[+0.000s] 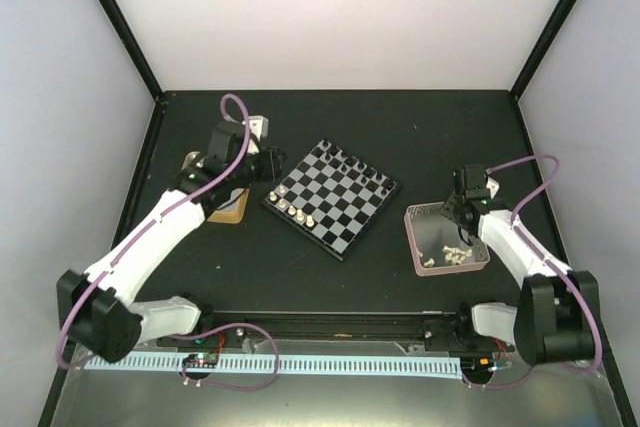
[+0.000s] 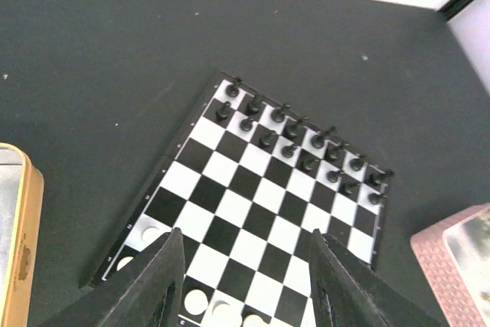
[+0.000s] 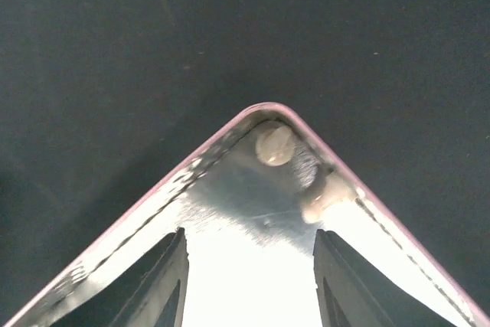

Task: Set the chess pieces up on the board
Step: Pick up the chess piece from the storage box.

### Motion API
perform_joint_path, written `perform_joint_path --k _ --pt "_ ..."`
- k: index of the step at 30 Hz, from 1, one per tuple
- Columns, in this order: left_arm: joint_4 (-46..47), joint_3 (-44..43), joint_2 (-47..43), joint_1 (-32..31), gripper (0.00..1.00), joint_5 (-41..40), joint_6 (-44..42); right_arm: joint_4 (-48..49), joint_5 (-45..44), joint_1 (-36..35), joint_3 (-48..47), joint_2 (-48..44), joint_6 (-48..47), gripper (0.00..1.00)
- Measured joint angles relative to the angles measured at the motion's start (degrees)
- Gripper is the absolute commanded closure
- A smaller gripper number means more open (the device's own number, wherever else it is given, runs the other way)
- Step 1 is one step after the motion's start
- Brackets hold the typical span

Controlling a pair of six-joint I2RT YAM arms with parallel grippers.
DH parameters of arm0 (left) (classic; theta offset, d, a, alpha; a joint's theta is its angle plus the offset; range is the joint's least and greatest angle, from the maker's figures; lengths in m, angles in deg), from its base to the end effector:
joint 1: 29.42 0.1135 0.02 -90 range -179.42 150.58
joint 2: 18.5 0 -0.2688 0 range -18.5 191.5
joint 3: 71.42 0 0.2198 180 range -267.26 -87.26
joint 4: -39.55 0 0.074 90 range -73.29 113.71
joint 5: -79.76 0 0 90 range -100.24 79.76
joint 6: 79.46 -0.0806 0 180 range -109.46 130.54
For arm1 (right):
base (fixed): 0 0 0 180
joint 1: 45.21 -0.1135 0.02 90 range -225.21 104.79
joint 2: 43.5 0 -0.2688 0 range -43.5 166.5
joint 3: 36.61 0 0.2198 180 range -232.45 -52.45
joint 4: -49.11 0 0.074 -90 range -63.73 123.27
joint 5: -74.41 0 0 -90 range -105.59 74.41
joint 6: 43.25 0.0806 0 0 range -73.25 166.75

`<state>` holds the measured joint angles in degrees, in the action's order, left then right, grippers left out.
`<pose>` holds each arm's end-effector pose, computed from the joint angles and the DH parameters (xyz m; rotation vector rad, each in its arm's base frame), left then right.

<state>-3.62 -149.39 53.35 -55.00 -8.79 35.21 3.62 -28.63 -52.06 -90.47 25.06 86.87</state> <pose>0.2500 -0.1220 0.2992 0.0323 2.2654 -0.5050 0.2108 0.0070 0.1756 0.8128 2.4465 0.0032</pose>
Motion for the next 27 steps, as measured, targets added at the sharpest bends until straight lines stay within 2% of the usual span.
perform_joint_path --k 8,16,27 --pt "3.9 7.8 -11.4 0.0 0.49 1.6 0.0 0.3 -4.5 1.5 -4.8 11.1 1.0 0.67" --pt "4.7 8.2 -13.0 0.0 0.48 1.8 -1.4 1.2 -7.8 1.5 -6.0 15.3 3.4 0.68" --pt "4.8 8.3 -12.9 0.0 0.48 3.0 -1.8 1.2 -12.0 1.5 -6.6 18.5 6.7 0.87"
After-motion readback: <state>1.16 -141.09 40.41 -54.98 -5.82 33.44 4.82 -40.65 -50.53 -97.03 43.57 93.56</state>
